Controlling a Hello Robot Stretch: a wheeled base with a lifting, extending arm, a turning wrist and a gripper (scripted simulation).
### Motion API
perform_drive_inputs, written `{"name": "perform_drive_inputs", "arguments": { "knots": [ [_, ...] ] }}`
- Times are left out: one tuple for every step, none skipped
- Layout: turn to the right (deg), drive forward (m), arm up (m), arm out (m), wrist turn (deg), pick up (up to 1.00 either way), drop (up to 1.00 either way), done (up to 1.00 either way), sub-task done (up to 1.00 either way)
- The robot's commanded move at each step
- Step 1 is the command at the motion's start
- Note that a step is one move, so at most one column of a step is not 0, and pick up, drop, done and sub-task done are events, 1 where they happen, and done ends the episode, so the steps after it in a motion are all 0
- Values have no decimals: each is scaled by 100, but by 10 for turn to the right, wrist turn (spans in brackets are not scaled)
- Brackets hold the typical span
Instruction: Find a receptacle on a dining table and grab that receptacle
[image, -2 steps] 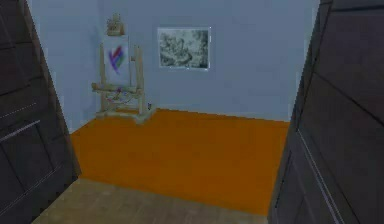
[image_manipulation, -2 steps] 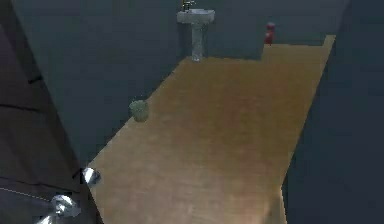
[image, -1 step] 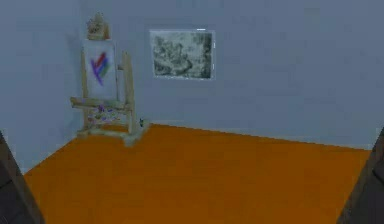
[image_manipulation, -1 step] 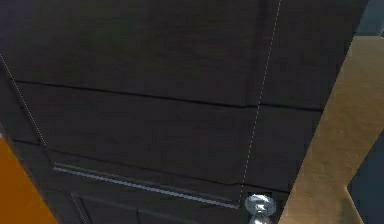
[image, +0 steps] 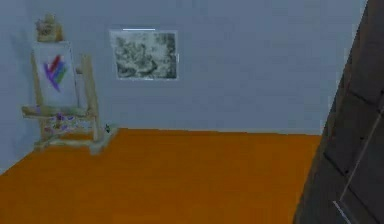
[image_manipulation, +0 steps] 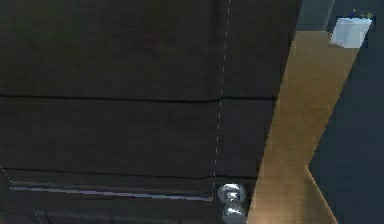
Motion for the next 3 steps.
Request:
{"name": "perform_drive_inputs", "arguments": {
  "knots": [
    [0,90,0,0,0,0,0,0,0],
    [450,0,0,0,0,0,0,0,0],
    [0,35,0,0,0,0,0,0,0]
  ]
}}
